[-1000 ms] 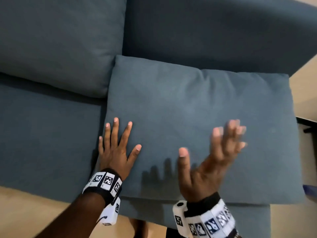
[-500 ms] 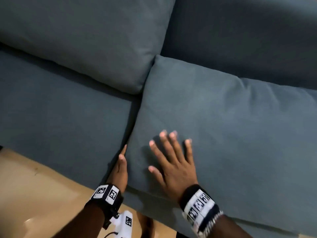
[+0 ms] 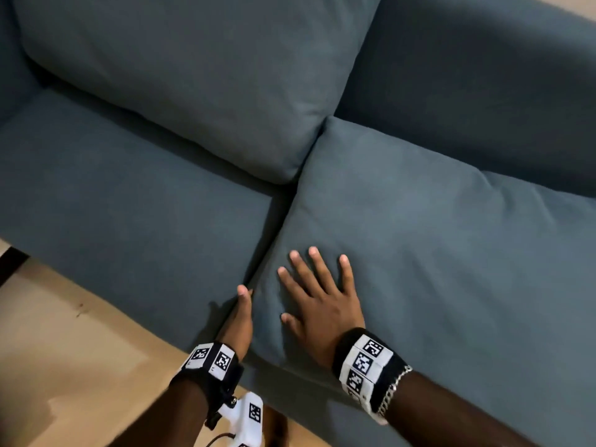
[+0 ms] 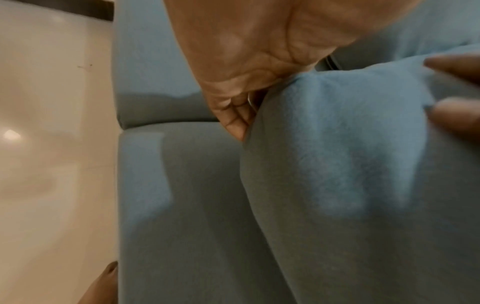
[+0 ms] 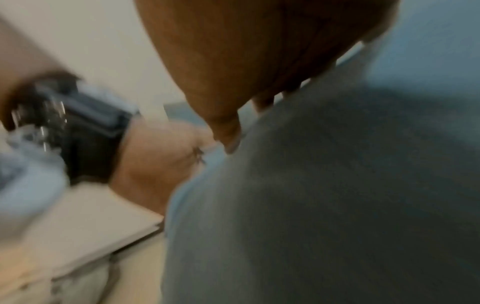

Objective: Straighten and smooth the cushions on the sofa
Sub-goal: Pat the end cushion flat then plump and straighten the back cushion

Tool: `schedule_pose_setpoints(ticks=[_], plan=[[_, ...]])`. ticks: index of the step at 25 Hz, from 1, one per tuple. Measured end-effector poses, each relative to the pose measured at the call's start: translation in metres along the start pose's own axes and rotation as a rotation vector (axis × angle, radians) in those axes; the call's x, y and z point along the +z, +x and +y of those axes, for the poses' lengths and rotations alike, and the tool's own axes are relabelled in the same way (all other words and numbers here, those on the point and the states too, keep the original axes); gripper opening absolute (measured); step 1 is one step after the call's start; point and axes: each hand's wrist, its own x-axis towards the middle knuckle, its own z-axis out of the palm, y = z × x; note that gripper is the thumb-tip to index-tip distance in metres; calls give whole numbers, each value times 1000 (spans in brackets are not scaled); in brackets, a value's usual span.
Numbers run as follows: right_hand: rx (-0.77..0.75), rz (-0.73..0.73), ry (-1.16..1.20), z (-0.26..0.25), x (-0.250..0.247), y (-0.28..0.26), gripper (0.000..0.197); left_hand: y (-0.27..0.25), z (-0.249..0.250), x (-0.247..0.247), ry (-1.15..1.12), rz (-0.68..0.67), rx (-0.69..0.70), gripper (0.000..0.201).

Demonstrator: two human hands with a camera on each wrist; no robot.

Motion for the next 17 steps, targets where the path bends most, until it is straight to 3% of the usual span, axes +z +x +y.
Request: schedule_pose_setpoints(ticks=[2,4,5,6,7,8,9,10,11,12,14,15,16,17], plan=[[7,296,221,-3,-53,18,73,-4,-2,-3,156,47,81,85],[162,609,483,19,-108,32,74,-3,-7,0,252,75,77,63],[232,678,529,36,-112,38,75,-5,-5,3,276,95,63,55],[258,578,451,55,-105,46,76,-2,-6,5,311,116,59,51],[214,302,254,65,-91,52,78,-1,-5,7,332,139,59,50],[164,-64,88,71,-70,50,84,1,-9,12,347,153,83,52],[102,-311,5,73,-51,55,88,2,-6,9,363,155,101,61],[72,-388,17,79,-49,60,88,2,-2,12,379,148,136,74],[85,-286,79,84,-64,68,85,5,7,14,401,135,183,84],[69,-96,170,85,-92,82,82,6,16,18,405,139,226,86],[157,445,392,89,-139,99,77,5,34,28,453,122,332,78],[230,576,442,100,-142,106,77,3,45,37,484,106,395,78],[228,522,413,111,-131,112,78,2,53,43,521,97,453,81],[192,280,289,114,-109,115,83,2,64,47,543,91,505,84]])
